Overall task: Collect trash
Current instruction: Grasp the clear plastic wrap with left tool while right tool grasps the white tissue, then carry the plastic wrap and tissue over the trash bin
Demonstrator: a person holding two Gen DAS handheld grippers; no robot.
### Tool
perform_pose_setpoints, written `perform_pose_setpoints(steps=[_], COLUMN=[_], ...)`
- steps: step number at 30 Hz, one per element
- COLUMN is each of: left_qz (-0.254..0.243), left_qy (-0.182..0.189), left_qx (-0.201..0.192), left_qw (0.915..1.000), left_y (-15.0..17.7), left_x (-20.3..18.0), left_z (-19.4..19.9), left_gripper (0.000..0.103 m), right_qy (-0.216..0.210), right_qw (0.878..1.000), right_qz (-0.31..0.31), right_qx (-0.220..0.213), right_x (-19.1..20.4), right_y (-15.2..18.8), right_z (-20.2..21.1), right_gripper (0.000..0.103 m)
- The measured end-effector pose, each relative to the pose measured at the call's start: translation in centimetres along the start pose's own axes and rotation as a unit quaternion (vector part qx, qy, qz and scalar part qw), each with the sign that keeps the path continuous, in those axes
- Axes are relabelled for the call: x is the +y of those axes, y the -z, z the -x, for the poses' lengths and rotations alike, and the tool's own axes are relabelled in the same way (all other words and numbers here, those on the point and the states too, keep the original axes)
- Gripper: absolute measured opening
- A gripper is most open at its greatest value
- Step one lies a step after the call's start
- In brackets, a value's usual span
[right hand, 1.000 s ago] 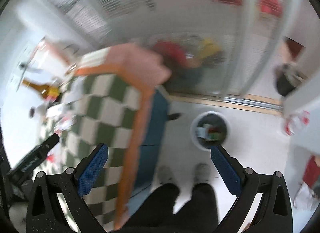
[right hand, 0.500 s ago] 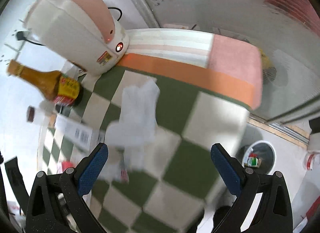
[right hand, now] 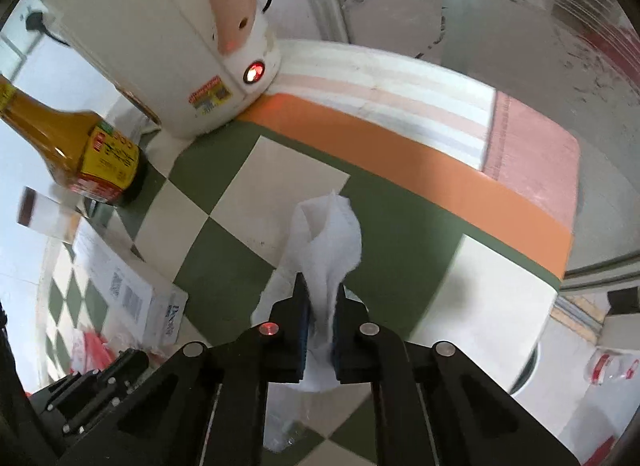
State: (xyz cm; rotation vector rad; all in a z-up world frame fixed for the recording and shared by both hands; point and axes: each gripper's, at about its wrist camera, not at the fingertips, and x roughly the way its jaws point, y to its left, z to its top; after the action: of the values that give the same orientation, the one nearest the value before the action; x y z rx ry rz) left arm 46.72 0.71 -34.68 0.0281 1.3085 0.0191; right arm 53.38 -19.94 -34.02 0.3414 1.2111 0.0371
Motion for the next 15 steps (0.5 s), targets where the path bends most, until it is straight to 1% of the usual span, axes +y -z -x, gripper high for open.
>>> perform_pose_setpoints(steps=[4,8,11,12,15], left_qz=[0.013,0.015,0.008,0.005,-0.018], left_qy=[-0.001,-0.001,0.005,0.008,0.020], left_qx=[-0.031,-0.064,-0.084,-0.088,-0.105], left_qw=[0.9994,0.9978,0.9964,0.9961,0.9941], left_y=[0.7,1.5,1.6,1.3,1.5], left_x=[0.6,-0.3,-1.7,-2.4,-5.7], left_z=[4.1,8.7,11.6,12.0,14.2], left_gripper=[0.000,0.001,0.000,0.000,0.000], right_qy=[-0.026,-0.048,-0.060,-0.061,-0.060], right_qw=[0.999,0.997,0.994,0.994,0.990], right_qz=[-0.018,-0.030,-0.044,-0.049,-0.077], right_qx=[-0.033,-0.059,-0.078,-0.082,-0.103], right_x=[-1.9,-4.2,-6.7,-7.5,-11.7], right_y=[0.1,0.5,1.9,2.4,4.7], right_z=[4.0,7.8,10.8,11.5,14.7], right_gripper=[0.008,0.008,0.008,0.008,0.008])
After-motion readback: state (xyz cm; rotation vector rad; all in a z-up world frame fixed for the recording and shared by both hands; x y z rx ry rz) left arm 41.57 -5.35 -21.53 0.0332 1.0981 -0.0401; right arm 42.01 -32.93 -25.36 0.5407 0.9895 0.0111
